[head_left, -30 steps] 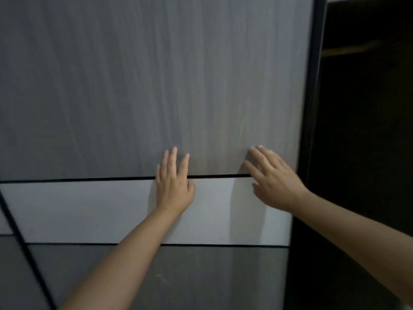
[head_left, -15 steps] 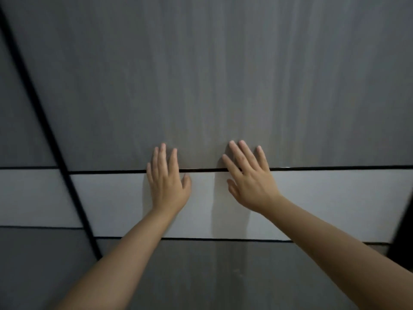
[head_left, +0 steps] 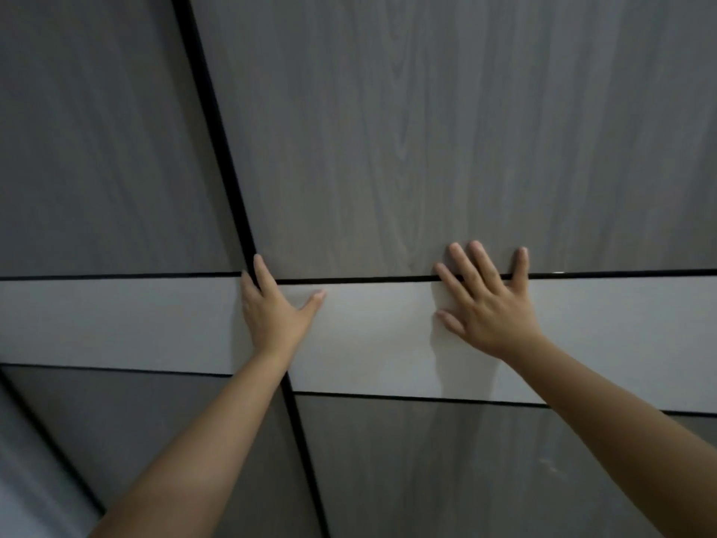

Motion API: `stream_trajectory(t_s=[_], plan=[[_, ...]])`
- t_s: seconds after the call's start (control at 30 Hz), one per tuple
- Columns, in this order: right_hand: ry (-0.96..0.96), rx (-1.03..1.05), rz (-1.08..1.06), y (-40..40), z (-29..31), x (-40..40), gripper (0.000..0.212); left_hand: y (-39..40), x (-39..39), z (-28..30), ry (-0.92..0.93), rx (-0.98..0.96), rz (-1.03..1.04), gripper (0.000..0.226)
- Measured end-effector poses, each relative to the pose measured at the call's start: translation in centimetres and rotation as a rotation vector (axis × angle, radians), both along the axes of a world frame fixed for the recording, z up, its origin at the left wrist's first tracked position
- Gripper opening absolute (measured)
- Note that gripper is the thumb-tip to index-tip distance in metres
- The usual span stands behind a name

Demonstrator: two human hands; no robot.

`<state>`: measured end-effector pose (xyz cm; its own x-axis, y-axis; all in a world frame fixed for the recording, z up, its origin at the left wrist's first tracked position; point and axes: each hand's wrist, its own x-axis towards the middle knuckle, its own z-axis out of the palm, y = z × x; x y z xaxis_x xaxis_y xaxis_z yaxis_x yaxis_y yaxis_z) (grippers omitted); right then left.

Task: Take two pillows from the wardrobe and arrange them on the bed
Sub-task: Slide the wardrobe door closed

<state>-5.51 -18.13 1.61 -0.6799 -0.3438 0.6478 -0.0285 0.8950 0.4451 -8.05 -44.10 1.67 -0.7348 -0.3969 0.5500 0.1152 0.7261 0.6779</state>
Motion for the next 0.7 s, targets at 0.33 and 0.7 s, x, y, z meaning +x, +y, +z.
stream_trajectory(t_s=[0.33,0.7], plan=[[0.206,-0.115,-0.002,-0.5,-2.2,-0.8,0.056,1.0,-0.6,-0.7,0.028,0.019,-0.06,0.1],[0.106,-0.268,-0.133,1.3,-2.1,-0.7,0.062,2.3,-2.3,-1.7,0.35,-0.718,-0.138,0.108]])
